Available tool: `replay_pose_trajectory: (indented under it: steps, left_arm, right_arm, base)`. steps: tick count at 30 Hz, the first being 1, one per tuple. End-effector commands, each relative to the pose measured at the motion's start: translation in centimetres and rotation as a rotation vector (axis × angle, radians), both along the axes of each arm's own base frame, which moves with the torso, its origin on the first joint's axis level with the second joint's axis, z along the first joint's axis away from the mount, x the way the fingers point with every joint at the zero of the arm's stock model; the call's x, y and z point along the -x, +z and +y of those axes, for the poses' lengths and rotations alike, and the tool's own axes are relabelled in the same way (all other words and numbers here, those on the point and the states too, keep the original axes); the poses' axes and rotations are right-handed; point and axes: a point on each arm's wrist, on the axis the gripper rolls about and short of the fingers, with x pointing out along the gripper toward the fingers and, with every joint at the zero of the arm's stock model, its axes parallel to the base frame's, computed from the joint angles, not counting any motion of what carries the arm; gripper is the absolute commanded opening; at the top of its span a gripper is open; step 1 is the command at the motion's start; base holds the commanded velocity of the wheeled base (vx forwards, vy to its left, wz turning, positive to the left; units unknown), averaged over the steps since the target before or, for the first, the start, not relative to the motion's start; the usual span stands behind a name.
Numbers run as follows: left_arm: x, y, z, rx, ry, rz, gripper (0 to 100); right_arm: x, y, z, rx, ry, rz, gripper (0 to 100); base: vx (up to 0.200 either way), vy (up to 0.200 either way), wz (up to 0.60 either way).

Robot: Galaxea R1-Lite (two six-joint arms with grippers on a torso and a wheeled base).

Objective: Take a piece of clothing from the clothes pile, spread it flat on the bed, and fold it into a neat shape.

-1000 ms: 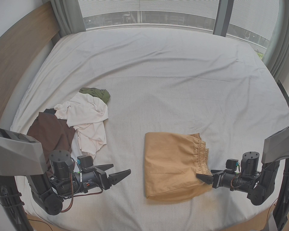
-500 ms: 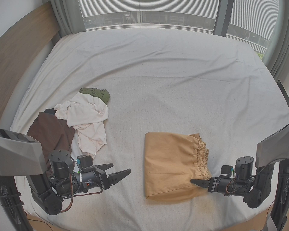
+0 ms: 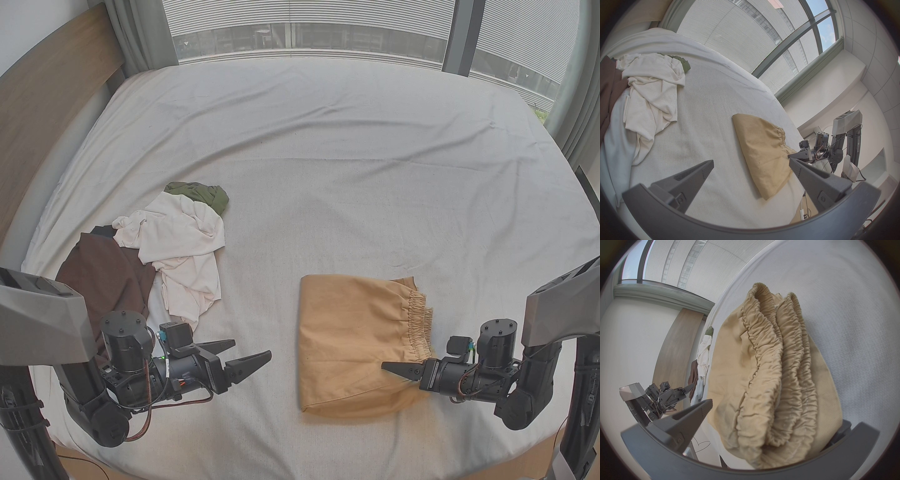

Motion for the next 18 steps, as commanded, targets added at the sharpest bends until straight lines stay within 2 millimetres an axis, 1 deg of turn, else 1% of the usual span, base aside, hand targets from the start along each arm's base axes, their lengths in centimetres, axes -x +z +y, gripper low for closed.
replay_pose_trajectory:
  steps: [1,6,8,13,14,15,18]
  left_arm:
    - [0.0,0.0,0.0,0.001,0.0,-0.001,100]
    - [0.0,0.1,0.0,0.002,0.001,-0.004,100]
    - [0.0,0.1,0.0,0.003,0.002,-0.004,100]
    - [-0.1,0.4,0.1,0.008,0.005,-0.014,100]
    - [-0.1,0.4,0.1,0.008,0.005,-0.014,100]
    - [-0.1,0.7,0.2,0.013,0.008,-0.027,100]
    - [0.1,1.6,0.4,0.03,0.012,-0.047,100]
  right_arm:
    - [-0.1,0.0,0.1,-0.001,0.002,-0.005,0]
    - [0.1,0.1,0.2,0.0,0.011,-0.006,0]
    - [0.4,0.4,0.7,-0.005,0.034,-0.011,0]
    - [1.3,2.6,2.2,-0.038,0.097,-0.081,0]
    - [1.4,2.6,2.3,-0.039,0.098,-0.082,0]
    - [1.7,3.8,2.7,-0.056,0.122,-0.121,0]
    - [2.4,5.5,3.5,-0.087,0.159,-0.178,0]
  base:
    - [0.0,0.0,0.0]
    - [0.0,0.0,0.0]
    - [0.0,0.0,0.0]
    - [0.0,0.0,0.0]
    - [0.0,0.0,0.0]
    - [0.0,0.0,0.0]
    - [0.0,0.0,0.0]
